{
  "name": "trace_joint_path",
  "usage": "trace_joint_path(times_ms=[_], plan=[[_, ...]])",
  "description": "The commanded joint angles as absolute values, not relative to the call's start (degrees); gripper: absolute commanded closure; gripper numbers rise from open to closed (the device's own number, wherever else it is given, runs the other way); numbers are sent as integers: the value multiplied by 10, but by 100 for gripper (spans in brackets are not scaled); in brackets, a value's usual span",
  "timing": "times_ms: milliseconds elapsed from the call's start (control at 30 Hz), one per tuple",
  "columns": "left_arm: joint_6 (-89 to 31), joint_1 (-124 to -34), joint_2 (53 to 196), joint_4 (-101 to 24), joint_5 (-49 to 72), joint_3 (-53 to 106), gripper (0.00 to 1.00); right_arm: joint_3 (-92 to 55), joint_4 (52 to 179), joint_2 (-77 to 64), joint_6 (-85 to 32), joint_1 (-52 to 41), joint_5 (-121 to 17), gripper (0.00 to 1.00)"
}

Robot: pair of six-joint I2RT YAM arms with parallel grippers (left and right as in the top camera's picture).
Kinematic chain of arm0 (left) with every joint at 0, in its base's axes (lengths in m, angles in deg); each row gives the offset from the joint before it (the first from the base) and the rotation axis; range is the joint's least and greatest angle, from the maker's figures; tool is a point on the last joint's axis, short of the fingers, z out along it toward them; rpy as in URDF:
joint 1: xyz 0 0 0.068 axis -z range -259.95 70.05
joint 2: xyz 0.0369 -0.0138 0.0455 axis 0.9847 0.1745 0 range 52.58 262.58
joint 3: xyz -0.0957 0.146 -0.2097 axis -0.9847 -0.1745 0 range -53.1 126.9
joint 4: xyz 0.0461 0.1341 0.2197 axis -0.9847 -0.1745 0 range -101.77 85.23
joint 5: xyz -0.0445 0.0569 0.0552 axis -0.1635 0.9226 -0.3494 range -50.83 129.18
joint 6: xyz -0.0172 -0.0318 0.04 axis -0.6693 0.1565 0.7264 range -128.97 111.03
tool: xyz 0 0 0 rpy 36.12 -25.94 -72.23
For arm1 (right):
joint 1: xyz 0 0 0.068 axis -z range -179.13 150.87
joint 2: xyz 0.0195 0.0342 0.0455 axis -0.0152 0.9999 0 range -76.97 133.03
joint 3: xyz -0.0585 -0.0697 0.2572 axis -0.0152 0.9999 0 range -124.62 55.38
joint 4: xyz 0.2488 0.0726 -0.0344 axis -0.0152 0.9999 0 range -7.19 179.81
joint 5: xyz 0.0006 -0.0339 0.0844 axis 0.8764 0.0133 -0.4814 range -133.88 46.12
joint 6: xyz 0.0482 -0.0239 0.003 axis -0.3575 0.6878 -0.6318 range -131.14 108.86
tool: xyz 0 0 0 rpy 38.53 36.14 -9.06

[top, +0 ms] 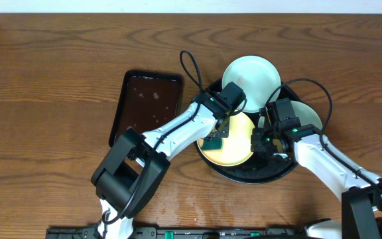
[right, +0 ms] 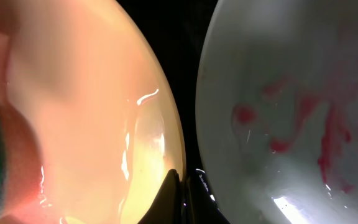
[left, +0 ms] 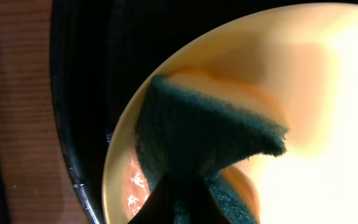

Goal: Clean dirty plates on tray and stack at the side
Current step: 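Scrub the yellow plate with the sponge in the left gripper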

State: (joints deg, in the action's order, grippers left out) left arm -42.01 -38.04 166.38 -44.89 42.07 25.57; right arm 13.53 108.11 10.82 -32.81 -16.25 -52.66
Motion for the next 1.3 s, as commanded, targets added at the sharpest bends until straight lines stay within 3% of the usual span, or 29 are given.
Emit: trace_joint_path(times_ms=[0,233,500,700,933,1267], plan=[[-427,-409,1696,-428,398,233,92,134,1092,105,-319,-161,-497,99],[-427,-388,1701,-319,123,232,92,134,1092,105,-319,-161,-497,99],[-427,-355,1702,-311,111,230,92,134,1092,105,-319,-161,-497,99],[-428,-366,1702,-359,242,230,92,134,1092,105,-319,-161,-497,99],[-488,-381,1701,-479,554,231,92,134,1092,105,-319,-161,-497,99],[-487,-382,1701,-566,684,284,92,134,1096,105,-319,-161,-497,99]])
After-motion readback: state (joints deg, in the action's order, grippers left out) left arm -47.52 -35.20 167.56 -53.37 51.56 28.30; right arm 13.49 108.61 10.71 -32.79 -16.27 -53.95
